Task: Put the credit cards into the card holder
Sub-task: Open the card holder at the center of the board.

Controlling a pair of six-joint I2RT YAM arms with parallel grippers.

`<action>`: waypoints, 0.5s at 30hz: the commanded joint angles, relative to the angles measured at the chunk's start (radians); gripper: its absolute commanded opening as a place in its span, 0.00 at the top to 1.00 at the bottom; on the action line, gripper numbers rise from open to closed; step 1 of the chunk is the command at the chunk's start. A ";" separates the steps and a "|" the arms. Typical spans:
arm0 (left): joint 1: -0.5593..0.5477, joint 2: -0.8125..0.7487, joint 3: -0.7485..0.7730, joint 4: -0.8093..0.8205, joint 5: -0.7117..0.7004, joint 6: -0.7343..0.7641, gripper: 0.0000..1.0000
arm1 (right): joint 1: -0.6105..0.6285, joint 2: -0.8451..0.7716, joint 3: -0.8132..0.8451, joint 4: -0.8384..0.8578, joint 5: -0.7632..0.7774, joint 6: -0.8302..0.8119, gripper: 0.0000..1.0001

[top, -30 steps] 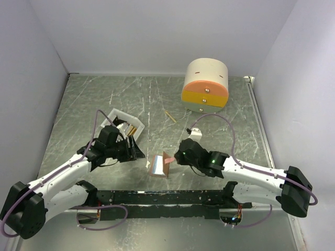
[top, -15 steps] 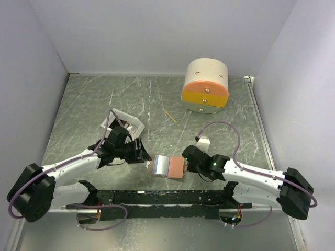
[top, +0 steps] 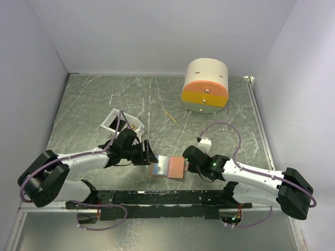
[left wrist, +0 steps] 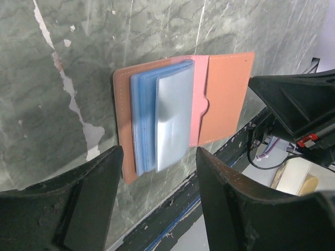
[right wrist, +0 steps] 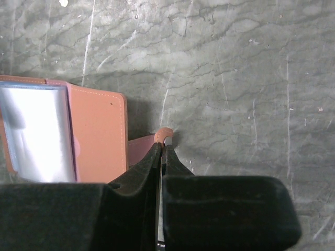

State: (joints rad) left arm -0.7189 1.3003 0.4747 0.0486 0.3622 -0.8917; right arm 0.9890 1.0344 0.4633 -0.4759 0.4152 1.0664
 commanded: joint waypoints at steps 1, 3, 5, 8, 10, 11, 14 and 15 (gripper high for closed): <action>-0.019 0.060 0.028 0.122 0.012 -0.010 0.30 | -0.006 -0.019 -0.016 0.012 0.018 0.016 1.00; -0.026 0.081 0.033 0.147 0.022 -0.012 0.30 | -0.006 -0.018 -0.014 0.009 0.016 0.015 1.00; -0.031 0.099 0.037 0.168 0.032 -0.018 0.30 | -0.006 -0.022 -0.017 0.009 0.016 0.013 1.00; -0.043 0.119 0.045 0.191 0.047 -0.031 0.30 | -0.006 -0.027 -0.020 0.014 0.015 0.012 1.00; -0.057 0.121 0.055 0.175 0.029 -0.034 0.30 | -0.006 -0.031 -0.022 0.018 0.014 0.011 1.00; -0.065 0.118 0.060 0.165 0.016 -0.034 0.30 | -0.006 -0.031 -0.022 0.021 0.013 0.010 1.00; -0.086 0.092 0.087 0.081 -0.073 -0.035 0.29 | -0.006 -0.031 -0.023 0.026 0.011 0.007 1.00; -0.090 0.078 0.097 0.043 -0.106 -0.039 0.29 | -0.005 -0.030 -0.023 0.026 0.011 0.006 1.00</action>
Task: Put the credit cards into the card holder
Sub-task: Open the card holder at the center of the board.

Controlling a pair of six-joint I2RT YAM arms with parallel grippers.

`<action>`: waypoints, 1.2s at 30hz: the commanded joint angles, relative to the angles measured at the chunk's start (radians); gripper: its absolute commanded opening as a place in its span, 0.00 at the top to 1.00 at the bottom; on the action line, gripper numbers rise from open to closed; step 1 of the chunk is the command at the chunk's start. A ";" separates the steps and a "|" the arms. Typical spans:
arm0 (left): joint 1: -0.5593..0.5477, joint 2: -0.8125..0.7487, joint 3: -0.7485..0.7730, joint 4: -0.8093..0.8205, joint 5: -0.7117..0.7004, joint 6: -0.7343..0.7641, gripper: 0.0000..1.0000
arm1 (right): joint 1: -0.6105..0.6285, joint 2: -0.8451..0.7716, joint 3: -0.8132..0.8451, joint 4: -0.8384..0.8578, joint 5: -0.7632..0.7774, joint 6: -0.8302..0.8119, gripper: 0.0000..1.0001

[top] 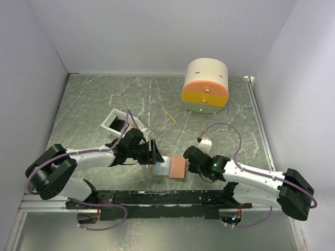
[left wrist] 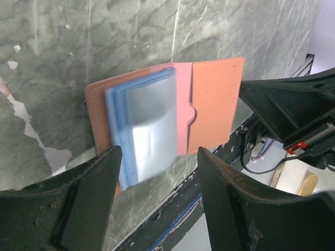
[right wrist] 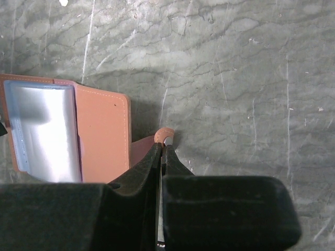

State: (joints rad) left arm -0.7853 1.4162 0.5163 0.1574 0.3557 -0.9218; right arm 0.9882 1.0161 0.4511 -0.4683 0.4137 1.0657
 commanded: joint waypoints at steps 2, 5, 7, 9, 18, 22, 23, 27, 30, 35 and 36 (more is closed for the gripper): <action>-0.027 -0.070 0.063 -0.103 -0.136 -0.020 0.28 | -0.005 -0.013 -0.011 0.022 0.011 0.003 1.00; -0.034 -0.108 0.048 -0.069 -0.134 -0.043 0.27 | -0.005 -0.017 -0.013 0.023 0.010 0.002 1.00; -0.040 -0.096 0.045 -0.040 -0.122 -0.048 0.25 | -0.005 -0.024 -0.015 0.025 0.013 0.003 1.00; -0.043 -0.063 0.056 -0.050 -0.121 -0.041 0.24 | -0.005 -0.028 -0.018 0.029 0.015 0.002 1.00; -0.046 0.040 0.056 0.042 -0.049 -0.045 0.22 | -0.005 -0.023 -0.018 0.046 0.008 -0.001 1.00; -0.050 0.052 0.053 0.063 -0.037 -0.058 0.22 | -0.005 -0.020 -0.020 0.051 0.002 -0.002 1.00; -0.051 0.051 0.053 0.058 -0.040 -0.063 0.23 | -0.005 -0.020 -0.021 0.052 0.002 -0.003 1.00; -0.062 0.009 0.050 0.034 -0.069 -0.078 0.23 | -0.005 -0.029 -0.025 0.050 0.003 -0.001 1.00; -0.069 -0.032 0.054 0.017 -0.090 -0.081 0.24 | -0.005 -0.037 -0.032 0.062 0.001 -0.008 1.00; -0.072 -0.089 0.059 -0.047 -0.132 -0.076 0.32 | -0.005 -0.021 0.002 0.009 0.020 -0.010 0.94; -0.072 -0.098 0.057 -0.058 -0.143 -0.071 0.34 | -0.006 -0.017 0.028 -0.034 0.034 -0.001 0.86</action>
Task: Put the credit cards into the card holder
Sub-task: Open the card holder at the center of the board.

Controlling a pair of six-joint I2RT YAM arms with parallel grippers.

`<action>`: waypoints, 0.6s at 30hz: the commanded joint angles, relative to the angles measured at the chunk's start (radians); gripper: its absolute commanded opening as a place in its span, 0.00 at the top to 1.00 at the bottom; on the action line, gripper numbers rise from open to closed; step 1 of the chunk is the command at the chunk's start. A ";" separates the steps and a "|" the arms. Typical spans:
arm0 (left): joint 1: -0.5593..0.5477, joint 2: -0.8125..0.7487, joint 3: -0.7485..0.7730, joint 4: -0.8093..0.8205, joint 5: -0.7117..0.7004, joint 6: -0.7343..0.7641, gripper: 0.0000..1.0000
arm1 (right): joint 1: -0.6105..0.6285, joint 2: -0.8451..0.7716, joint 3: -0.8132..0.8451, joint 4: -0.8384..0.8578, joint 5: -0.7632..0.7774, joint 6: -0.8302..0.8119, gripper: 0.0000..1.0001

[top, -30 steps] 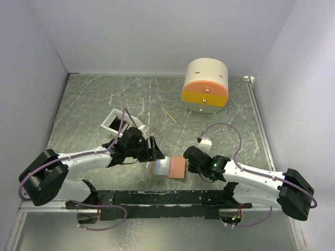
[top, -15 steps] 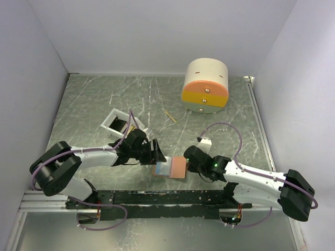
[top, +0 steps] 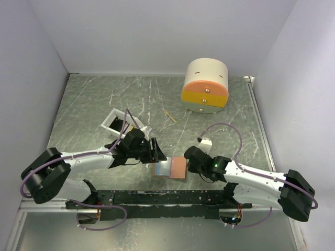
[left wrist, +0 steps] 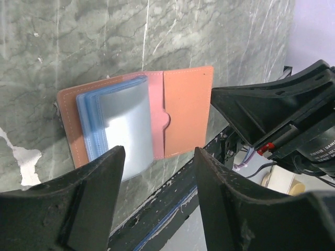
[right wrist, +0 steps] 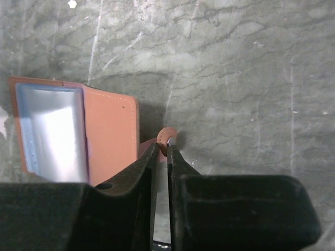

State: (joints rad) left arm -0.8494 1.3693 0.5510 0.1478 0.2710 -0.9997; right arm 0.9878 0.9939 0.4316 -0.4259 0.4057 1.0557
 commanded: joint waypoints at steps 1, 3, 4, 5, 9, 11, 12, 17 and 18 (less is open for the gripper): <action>-0.008 -0.054 0.020 -0.054 -0.066 0.014 0.36 | -0.005 0.009 0.078 -0.121 0.054 0.017 0.77; -0.007 -0.038 0.014 -0.036 -0.056 0.027 0.42 | -0.004 0.009 0.147 -0.215 0.079 0.023 0.65; -0.007 -0.022 0.011 -0.014 -0.041 0.034 0.44 | -0.005 0.004 0.177 -0.239 0.082 0.013 0.61; -0.009 0.000 0.011 0.011 -0.020 0.039 0.46 | -0.005 0.001 0.207 -0.248 0.071 -0.003 0.57; -0.019 0.078 0.030 0.081 0.046 0.050 0.51 | 0.000 -0.008 0.290 -0.215 -0.036 -0.052 0.54; -0.031 0.090 0.052 0.060 0.035 0.058 0.51 | 0.010 -0.012 0.286 -0.125 -0.112 -0.069 0.54; -0.032 0.090 0.058 0.044 0.022 0.059 0.51 | 0.018 -0.009 0.271 -0.070 -0.145 -0.073 0.54; -0.034 0.026 0.040 -0.045 -0.065 0.022 0.51 | 0.038 0.086 0.193 0.142 -0.221 -0.064 0.54; -0.034 0.000 0.035 -0.100 -0.095 0.007 0.51 | 0.037 0.124 0.189 0.161 -0.218 -0.069 0.54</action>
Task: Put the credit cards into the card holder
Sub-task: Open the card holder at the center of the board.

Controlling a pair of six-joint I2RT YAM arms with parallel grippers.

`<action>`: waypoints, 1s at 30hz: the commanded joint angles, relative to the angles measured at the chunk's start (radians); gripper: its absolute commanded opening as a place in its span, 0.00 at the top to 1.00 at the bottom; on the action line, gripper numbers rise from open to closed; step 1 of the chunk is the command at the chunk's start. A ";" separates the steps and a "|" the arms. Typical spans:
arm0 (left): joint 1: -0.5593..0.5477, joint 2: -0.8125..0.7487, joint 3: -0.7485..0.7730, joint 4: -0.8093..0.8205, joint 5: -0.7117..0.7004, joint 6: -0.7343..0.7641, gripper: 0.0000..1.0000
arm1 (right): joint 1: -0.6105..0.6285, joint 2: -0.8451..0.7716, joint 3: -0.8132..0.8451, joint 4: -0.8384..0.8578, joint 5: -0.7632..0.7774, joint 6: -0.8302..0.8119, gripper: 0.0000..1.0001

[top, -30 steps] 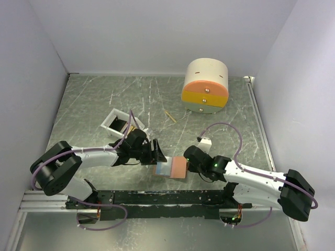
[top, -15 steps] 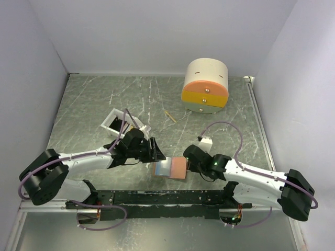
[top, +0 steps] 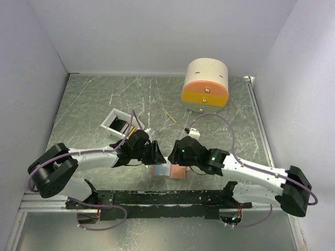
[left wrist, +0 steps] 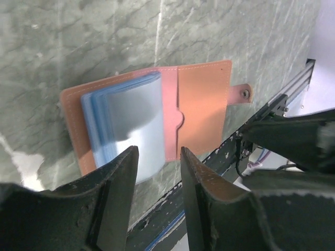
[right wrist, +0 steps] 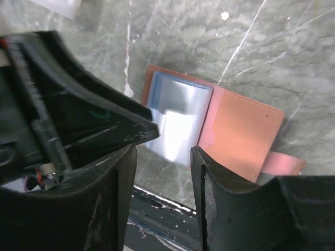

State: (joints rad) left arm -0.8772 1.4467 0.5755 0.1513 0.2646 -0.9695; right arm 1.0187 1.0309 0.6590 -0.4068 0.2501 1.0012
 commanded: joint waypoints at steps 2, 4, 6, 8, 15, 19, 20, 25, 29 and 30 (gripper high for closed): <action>-0.003 -0.141 0.003 -0.199 -0.165 -0.047 0.49 | 0.007 0.137 -0.035 0.176 -0.065 -0.027 0.51; 0.000 -0.206 -0.012 -0.270 -0.222 -0.069 0.47 | 0.017 0.189 -0.016 0.193 -0.063 -0.022 0.47; 0.004 -0.277 -0.033 -0.323 -0.268 -0.087 0.47 | 0.039 0.245 0.019 0.166 -0.028 0.003 0.42; 0.007 -0.354 -0.042 -0.377 -0.308 -0.097 0.46 | 0.058 0.298 0.058 0.118 0.011 0.031 0.38; 0.010 -0.560 0.017 -0.606 -0.502 -0.079 0.45 | 0.083 0.426 0.114 0.074 0.049 0.035 0.23; 0.011 -0.616 0.071 -0.713 -0.588 -0.058 0.44 | 0.092 0.507 0.147 0.051 0.074 0.021 0.28; 0.011 -0.626 0.079 -0.725 -0.596 -0.055 0.44 | 0.093 0.523 0.154 0.050 0.076 0.018 0.29; 0.011 -0.642 0.078 -0.739 -0.611 -0.037 0.44 | 0.096 0.578 0.179 0.028 0.109 0.000 0.36; 0.011 -0.623 0.061 -0.728 -0.582 -0.044 0.43 | 0.096 0.554 0.161 0.037 0.128 -0.003 0.50; 0.011 -0.618 0.051 -0.712 -0.567 -0.042 0.43 | 0.095 0.544 0.148 0.048 0.128 -0.005 0.53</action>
State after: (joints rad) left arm -0.8700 0.8165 0.6312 -0.5549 -0.3031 -1.0271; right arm 1.1141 1.5852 0.8341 -0.3580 0.3336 1.0004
